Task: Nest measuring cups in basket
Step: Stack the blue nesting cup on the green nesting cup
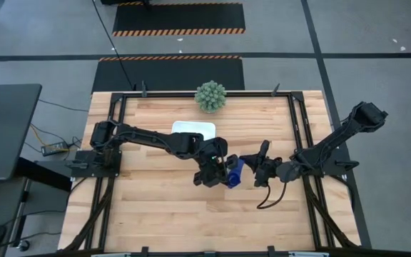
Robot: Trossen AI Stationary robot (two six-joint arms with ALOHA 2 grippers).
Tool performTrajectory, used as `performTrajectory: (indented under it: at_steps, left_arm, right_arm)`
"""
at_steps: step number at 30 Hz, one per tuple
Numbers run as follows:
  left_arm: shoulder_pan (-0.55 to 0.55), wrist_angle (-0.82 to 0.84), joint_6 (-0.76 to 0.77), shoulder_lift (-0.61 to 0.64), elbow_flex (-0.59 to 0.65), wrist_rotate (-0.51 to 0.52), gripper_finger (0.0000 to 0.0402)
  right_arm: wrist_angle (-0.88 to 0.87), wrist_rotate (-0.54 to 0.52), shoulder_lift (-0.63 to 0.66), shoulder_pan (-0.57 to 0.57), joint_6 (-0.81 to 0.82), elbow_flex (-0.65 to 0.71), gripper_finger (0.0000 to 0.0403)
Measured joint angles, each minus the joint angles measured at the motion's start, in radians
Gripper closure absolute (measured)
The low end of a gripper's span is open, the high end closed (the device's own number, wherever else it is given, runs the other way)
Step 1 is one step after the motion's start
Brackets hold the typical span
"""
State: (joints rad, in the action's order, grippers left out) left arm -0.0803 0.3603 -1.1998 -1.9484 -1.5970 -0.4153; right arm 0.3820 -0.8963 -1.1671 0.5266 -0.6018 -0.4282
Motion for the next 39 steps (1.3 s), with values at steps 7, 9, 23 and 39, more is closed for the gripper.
performTrajectory:
  at_steps: [7, 9, 23, 39]
  left_arm:
    - [-0.001, -0.009, 0.167, 0.000, -0.001, 0.083, 0.0350]
    - [-0.001, -0.014, 0.221, 0.000, -0.001, 0.132, 0.0325]
    - [-0.101, 0.020, 0.559, 0.000, -0.001, 0.774, 0.0236]
    - [-0.191, 0.040, 1.065, 0.006, 0.001, 0.955, 0.0239]
  right_arm:
    - [-0.001, -0.046, 0.000, 0.000, 0.001, 0.000, 0.0394]
    - [-0.002, -0.075, 0.000, 0.000, 0.003, 0.000, 0.0394]
    - [-0.116, -0.284, 0.000, 0.001, 0.075, -0.001, 0.0394]
    - [-0.120, -0.434, -0.140, 0.001, 0.139, -0.003, 0.0394]
